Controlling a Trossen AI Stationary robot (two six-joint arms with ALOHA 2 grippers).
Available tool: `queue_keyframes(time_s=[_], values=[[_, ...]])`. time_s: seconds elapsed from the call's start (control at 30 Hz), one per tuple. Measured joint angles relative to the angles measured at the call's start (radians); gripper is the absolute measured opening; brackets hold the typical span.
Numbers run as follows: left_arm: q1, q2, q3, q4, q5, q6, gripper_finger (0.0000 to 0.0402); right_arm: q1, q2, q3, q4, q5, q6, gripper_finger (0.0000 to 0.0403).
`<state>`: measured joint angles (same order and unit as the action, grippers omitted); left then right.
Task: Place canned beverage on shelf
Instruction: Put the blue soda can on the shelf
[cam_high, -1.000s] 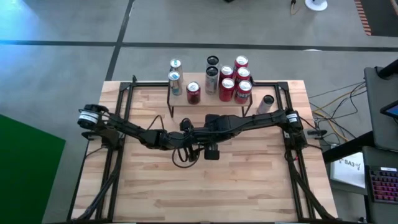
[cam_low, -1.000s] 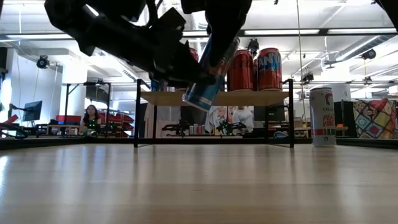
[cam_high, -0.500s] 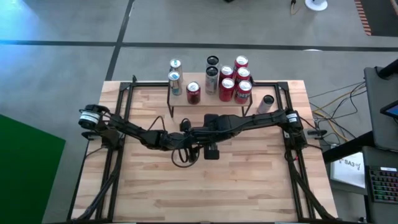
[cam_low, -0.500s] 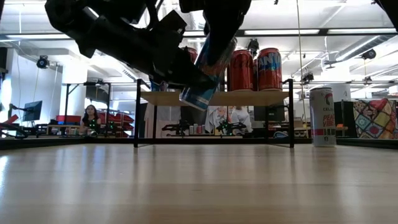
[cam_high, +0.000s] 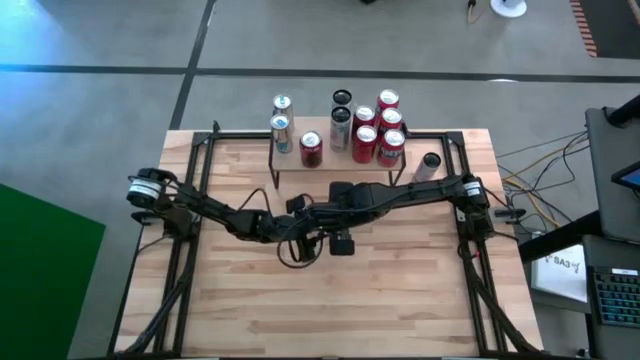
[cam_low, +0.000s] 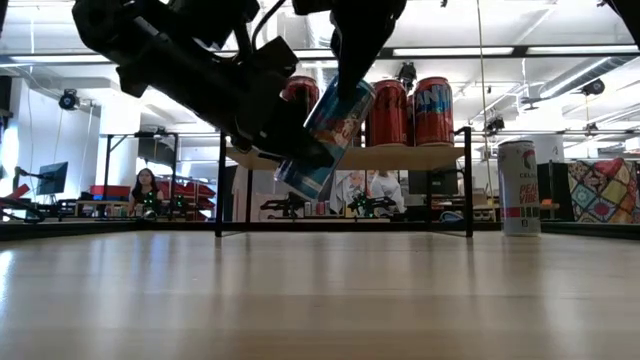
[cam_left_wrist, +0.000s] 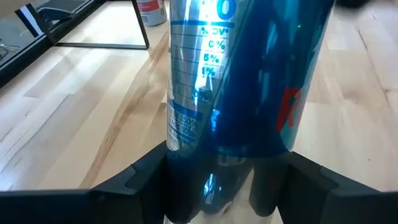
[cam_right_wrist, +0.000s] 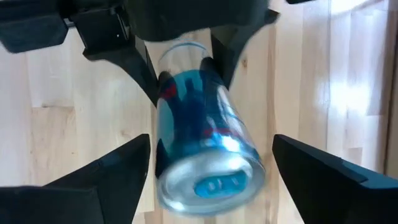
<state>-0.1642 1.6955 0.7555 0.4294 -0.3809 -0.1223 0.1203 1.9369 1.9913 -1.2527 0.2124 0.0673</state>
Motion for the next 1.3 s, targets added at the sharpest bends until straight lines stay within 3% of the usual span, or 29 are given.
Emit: queue_keyframes(time_s=[0.27, 0.4, 0.6, 0.83, 0.93, 1.1, 1.3], values=[[-0.001, -0.042, -0.143, 0.265, -0.006, -0.009, 0.0206, -0.001, -0.15, -0.004, 0.013, 0.053, 0.0, 0.0329], [-0.007, -0.106, -0.215, 0.394, 0.038, -0.003, 0.0206, 0.005, -0.265, -0.058, 0.113, 0.054, -0.027, 0.0329], [-0.057, -0.219, -0.288, 0.583, 0.069, 0.115, 0.0206, 0.035, -0.506, -0.334, 0.439, 0.05, -0.064, 0.0329], [-0.106, -0.321, -0.314, 0.709, 0.135, 0.244, 0.0206, 0.082, -0.687, -0.753, 1.034, 0.046, -0.136, 0.0329], [-0.108, -0.328, -0.31, 0.702, 0.13, 0.249, 0.0206, 0.091, -0.693, -0.895, 1.291, 0.043, -0.159, 0.0329], [-0.108, -0.312, -0.292, 0.682, 0.129, 0.248, 0.0206, 0.091, -0.659, -1.038, 1.558, 0.04, -0.169, 0.0329], [-0.107, -0.289, -0.274, 0.636, 0.092, 0.254, 0.0206, 0.089, -0.591, -1.062, 1.747, -0.007, -0.172, 0.0329]])
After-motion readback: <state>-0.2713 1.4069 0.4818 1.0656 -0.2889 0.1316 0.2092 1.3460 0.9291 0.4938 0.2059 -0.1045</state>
